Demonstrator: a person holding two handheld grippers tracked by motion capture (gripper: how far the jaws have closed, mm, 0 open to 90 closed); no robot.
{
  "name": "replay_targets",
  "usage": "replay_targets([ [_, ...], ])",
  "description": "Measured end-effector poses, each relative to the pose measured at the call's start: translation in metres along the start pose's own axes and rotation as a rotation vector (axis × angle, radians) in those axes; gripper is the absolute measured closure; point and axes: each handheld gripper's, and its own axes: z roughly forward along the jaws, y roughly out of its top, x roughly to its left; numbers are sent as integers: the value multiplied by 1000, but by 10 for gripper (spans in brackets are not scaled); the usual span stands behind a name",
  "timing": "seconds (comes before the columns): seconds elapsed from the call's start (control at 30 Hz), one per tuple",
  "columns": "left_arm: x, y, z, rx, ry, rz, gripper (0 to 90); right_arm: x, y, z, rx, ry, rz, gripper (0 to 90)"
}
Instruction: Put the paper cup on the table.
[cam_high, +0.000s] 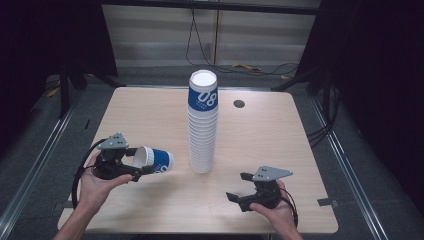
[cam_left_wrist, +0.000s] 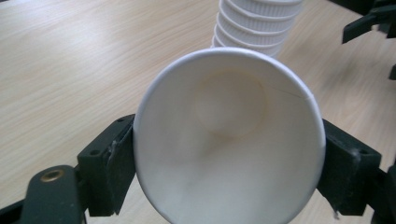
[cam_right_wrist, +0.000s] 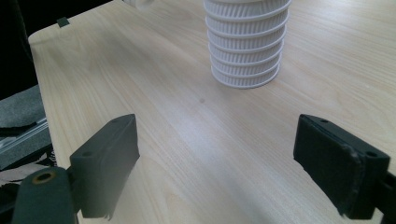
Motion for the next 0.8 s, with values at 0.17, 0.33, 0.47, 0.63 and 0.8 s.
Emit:
replay_targets([
  [0.17,6,9,-1,49,22,10,175,-1,0,1,4,0,2,140],
  [0.33,14,15,1,101,38,-1,174,-1,0,2,6,3,1,141],
  [0.47,17,19,7,171,54,26,175,-1,0,2,8,4,2,142],
  [0.63,21,22,12,216,54,24,175,-1,0,3,15,8,3,143],
  [0.8,29,28,14,270,49,22,172,-2,0,4,14,2,4,146],
])
